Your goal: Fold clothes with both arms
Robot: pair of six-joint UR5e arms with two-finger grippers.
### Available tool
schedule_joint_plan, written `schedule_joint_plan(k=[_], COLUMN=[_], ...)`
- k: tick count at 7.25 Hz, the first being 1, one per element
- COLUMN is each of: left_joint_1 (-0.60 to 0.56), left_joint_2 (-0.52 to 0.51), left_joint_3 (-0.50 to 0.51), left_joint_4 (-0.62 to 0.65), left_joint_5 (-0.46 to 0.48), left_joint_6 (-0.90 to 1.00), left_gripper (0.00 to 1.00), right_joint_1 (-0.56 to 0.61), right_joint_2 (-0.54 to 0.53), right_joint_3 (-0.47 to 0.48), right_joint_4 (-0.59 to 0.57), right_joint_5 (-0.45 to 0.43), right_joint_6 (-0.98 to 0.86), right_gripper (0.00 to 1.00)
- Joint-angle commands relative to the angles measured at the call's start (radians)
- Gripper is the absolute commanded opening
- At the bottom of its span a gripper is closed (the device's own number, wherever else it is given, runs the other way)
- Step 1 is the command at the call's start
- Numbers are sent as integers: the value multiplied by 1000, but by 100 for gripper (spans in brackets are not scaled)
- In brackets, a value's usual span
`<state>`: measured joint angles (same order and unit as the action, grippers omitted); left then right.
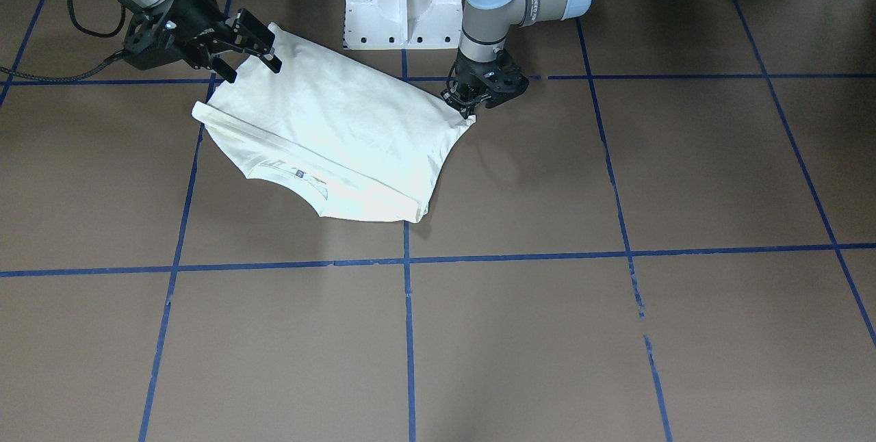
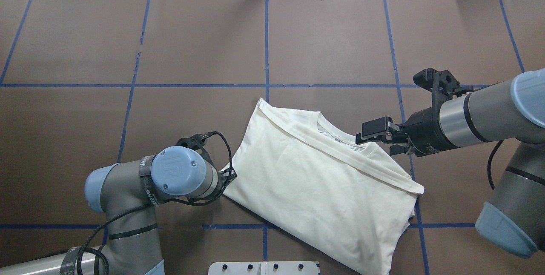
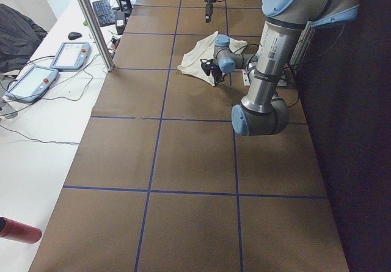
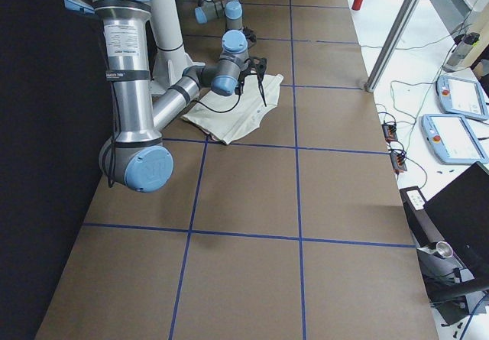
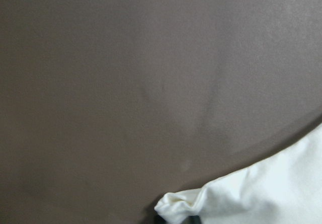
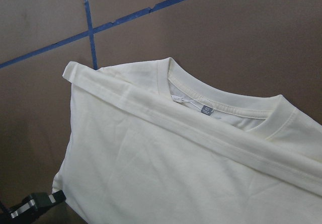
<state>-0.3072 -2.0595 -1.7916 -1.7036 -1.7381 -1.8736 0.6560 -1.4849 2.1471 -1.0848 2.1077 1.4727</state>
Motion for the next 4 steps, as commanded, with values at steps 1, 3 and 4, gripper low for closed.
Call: schedule_joint_plan(k=[1, 3, 4], left_joint_1=[-1, -16, -58], left_joint_2=[-1, 1, 1], left_joint_3=[0, -9, -6], left_joint_4=[-1, 4, 7], left_joint_5=[-1, 2, 0], left_joint_6=[1, 4, 13], left_gripper=[0, 0, 0], right_joint_1=[1, 1, 1], right_joint_2=[0, 0, -2], right_joint_3=[-1, -1, 0], right_joint_4=[-1, -1, -1], right_joint_5=[0, 2, 3], right_joint_6=[0, 0, 0], right_gripper=[100, 100, 100])
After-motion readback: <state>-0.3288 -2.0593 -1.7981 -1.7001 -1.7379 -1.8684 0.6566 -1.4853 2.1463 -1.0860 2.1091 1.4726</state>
